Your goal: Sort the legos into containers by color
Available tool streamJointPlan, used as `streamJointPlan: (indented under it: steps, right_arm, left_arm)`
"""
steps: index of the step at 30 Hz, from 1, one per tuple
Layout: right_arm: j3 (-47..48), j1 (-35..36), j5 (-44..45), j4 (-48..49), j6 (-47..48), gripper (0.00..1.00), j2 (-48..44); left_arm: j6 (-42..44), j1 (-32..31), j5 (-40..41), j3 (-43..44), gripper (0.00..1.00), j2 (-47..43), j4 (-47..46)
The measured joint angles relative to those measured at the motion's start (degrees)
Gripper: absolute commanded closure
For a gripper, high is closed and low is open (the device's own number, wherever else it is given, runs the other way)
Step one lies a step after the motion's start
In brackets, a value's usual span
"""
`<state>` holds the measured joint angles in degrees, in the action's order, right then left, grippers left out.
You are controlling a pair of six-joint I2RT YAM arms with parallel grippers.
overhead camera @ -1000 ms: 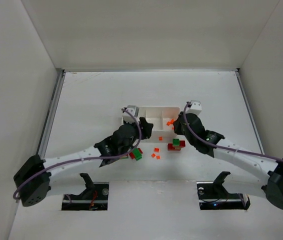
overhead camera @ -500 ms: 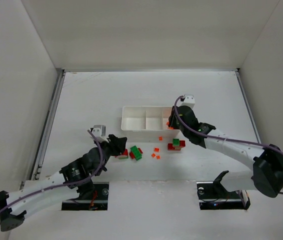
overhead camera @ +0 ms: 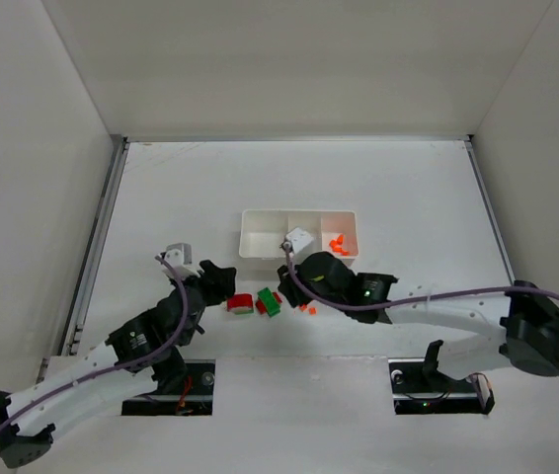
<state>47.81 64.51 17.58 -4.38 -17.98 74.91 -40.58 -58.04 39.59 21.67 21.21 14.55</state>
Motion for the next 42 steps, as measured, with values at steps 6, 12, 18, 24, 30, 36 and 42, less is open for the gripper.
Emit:
streamJointPlan:
  steps: [6, 12, 18, 24, 30, 36, 42]
  right_arm:
    - [5.81, 1.46, -9.4, 0.11, 3.78, 0.3, 11.08]
    - [11.56, 1.64, -13.84, 0.02, 6.91, 0.23, 19.23]
    - [16.17, 2.82, -15.26, -0.11, 10.84, 0.2, 23.32]
    - [21.62, 3.17, -16.85, -0.74, 13.53, 0.2, 27.78]
    - [24.15, 3.5, -18.08, -2.03, 14.69, 0.21, 32.04]
    - [24.17, 3.78, -18.01, -3.78, 15.43, 0.27, 33.7]
    - [25.53, 4.11, -16.92, -4.35, 16.06, 0.5, 35.58]
  left_arm:
    - [-2.34, 8.57, 0.44, 10.45, 0.44, 0.83, 1.27]
    - [-4.55, 15.52, -0.74, 12.22, 0.43, 0.9, 2.4]
    - [-6.27, 20.59, -2.84, 12.11, 0.43, 0.66, 3.41]
    - [-7.58, 26.75, -5.49, 12.09, 0.41, 1.62, 4.85]
    - [-8.66, 33.03, -11.72, 10.97, 0.41, 3.87, 5.03]
    - [-9.03, 38.34, -17.22, 9.66, 0.41, 3.74, 5.25]
    - [-9.03, 40.52, -20.31, 9.4, 0.42, 3.65, 5.4]
